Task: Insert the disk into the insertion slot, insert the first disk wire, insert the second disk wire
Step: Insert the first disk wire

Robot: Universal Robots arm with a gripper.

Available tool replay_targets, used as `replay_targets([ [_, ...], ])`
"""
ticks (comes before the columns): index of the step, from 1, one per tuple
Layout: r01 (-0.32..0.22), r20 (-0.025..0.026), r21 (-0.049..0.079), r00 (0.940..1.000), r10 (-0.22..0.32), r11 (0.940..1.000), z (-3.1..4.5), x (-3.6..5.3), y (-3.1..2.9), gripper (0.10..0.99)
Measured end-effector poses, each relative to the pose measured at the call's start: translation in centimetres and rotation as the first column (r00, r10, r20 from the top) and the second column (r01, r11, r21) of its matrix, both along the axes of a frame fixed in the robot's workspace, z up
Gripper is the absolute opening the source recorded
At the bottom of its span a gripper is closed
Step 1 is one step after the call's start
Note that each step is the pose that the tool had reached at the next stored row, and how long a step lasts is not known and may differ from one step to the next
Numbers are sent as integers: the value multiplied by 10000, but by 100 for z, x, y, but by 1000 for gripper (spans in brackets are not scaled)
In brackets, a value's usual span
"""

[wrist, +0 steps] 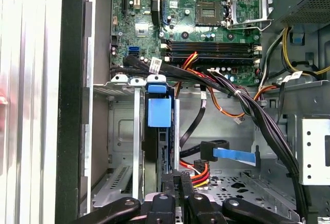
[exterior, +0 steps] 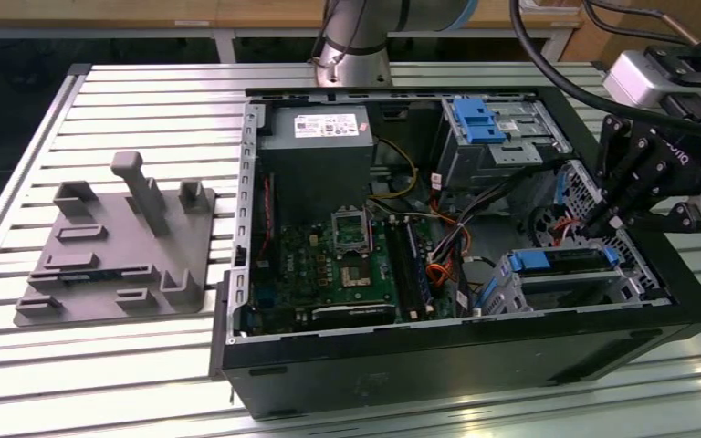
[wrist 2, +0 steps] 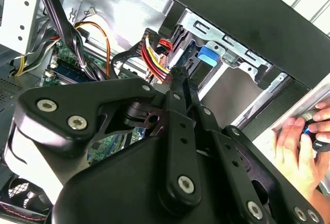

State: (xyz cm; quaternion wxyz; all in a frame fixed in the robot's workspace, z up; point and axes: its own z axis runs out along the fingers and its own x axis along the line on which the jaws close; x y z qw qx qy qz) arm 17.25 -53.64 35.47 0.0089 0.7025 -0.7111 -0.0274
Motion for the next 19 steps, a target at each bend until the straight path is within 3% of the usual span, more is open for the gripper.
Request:
replay_targets([
  [12,0,0,-129,10000,0,9999,-4,0,-1,165],
  [19,0,-2,-332,10000,0,9994,-18,0,-1,165],
])
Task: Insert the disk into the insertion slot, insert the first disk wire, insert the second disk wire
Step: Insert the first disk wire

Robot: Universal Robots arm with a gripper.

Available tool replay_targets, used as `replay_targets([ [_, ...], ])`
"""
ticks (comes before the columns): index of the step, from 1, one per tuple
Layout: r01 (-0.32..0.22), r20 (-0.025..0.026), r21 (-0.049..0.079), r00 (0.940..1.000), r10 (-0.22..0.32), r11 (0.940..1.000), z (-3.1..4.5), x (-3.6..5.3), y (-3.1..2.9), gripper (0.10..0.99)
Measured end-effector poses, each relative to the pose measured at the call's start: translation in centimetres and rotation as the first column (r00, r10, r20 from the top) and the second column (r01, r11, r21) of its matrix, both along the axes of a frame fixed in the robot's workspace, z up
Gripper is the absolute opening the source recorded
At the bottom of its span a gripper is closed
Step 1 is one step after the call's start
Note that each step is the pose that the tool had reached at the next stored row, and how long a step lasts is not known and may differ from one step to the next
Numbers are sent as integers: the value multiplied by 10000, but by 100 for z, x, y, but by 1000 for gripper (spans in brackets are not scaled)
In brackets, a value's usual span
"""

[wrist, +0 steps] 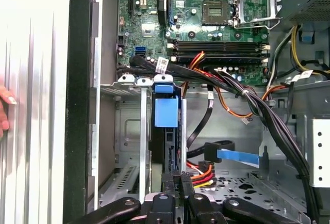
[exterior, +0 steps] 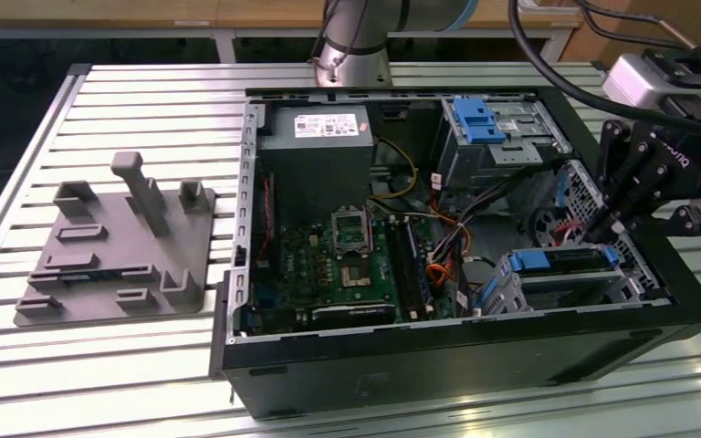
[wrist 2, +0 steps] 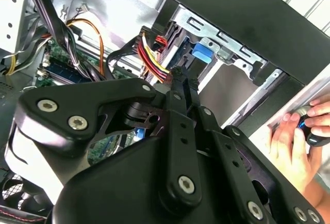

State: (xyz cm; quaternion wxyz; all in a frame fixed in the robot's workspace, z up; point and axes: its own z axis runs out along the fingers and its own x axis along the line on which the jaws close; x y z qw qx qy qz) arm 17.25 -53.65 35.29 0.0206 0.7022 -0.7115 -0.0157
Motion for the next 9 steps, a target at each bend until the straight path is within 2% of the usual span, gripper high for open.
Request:
replay_targets([
  [4,0,0,-118,10000,0,9999,-18,0,0,165],
  [9,0,0,-150,10000,0,9999,-40,0,0,165],
])
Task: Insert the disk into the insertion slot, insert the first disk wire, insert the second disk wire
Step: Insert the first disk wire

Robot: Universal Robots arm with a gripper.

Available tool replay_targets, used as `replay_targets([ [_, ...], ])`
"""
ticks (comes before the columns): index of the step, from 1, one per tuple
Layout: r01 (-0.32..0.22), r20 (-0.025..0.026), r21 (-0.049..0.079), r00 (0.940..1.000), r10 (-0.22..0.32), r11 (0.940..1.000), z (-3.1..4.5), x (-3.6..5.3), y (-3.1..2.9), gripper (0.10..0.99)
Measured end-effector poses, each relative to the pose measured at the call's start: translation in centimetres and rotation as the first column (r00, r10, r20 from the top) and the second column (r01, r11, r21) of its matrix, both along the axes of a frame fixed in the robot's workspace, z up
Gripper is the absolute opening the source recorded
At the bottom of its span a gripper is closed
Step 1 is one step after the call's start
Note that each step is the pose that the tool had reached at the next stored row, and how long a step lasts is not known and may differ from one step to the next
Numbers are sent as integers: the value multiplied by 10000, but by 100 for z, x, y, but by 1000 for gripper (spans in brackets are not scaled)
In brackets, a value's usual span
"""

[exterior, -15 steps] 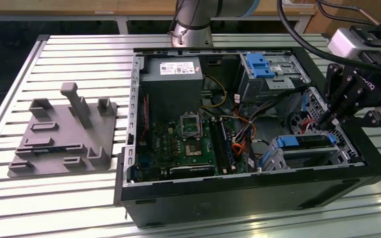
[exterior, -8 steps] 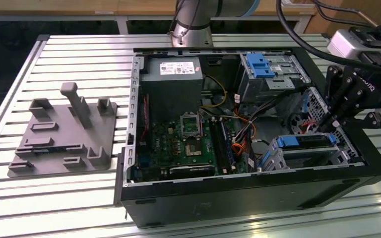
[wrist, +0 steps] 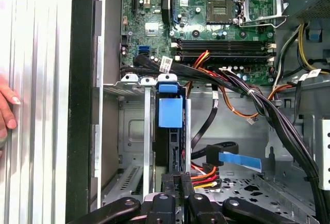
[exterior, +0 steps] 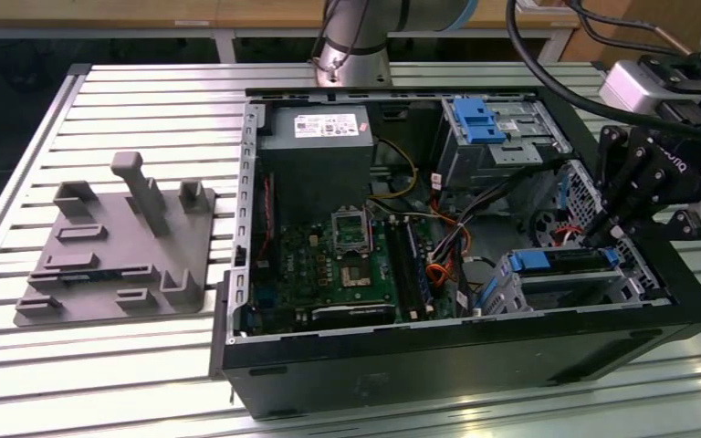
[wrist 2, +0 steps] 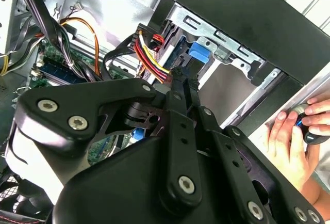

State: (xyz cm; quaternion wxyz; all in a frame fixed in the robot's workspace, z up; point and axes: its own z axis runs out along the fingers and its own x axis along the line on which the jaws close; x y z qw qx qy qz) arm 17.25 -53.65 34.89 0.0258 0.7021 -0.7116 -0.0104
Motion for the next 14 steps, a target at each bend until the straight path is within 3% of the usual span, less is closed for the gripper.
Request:
replay_targets([
  [14,0,5,1,10000,0,10000,-34,-6,14,165],
])
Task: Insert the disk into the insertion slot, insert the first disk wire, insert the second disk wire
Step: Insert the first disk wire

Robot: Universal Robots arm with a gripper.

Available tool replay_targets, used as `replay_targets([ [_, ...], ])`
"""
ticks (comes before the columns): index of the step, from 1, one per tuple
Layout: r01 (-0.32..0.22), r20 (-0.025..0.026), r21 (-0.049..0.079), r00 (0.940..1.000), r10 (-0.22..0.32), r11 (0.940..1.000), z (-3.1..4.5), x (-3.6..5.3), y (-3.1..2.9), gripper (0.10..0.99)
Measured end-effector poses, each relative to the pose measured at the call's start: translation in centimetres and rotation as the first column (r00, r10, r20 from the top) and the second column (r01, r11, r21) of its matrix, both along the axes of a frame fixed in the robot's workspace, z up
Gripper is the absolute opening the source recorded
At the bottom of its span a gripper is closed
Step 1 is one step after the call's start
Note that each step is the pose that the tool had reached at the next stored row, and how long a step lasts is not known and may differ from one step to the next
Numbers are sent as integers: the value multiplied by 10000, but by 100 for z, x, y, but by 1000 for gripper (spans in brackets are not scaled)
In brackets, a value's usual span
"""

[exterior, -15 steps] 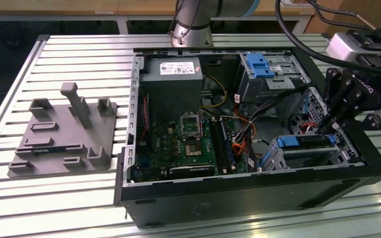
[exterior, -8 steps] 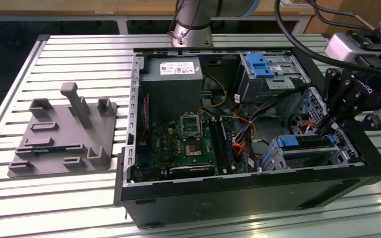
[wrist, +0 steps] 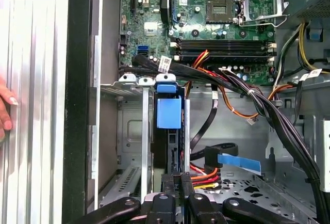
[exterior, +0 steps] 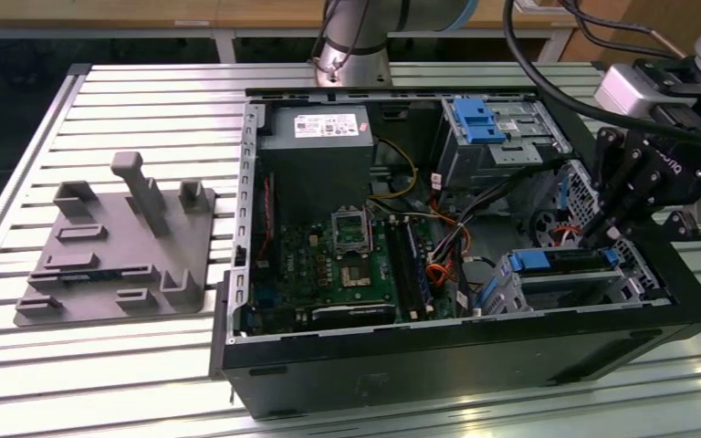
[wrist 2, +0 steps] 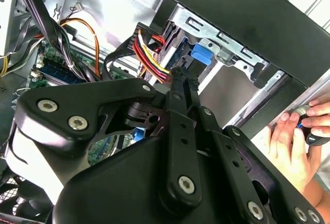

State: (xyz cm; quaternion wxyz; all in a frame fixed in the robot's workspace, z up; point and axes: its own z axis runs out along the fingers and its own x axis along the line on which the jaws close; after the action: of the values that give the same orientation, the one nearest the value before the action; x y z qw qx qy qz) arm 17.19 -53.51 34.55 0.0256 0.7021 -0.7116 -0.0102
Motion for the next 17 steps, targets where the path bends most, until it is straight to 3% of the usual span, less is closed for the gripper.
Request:
replay_targets([
  [11,-5,1,1,10000,5,10000,-12,-1,36,165],
  [13,-9,20,43,10000,9,10000,-13,-1,37,165],
  [14,-11,65,138,10000,10,9999,-17,-1,26,165],
  [17,-10,66,140,10000,9,9999,-25,-1,-12,165],
])
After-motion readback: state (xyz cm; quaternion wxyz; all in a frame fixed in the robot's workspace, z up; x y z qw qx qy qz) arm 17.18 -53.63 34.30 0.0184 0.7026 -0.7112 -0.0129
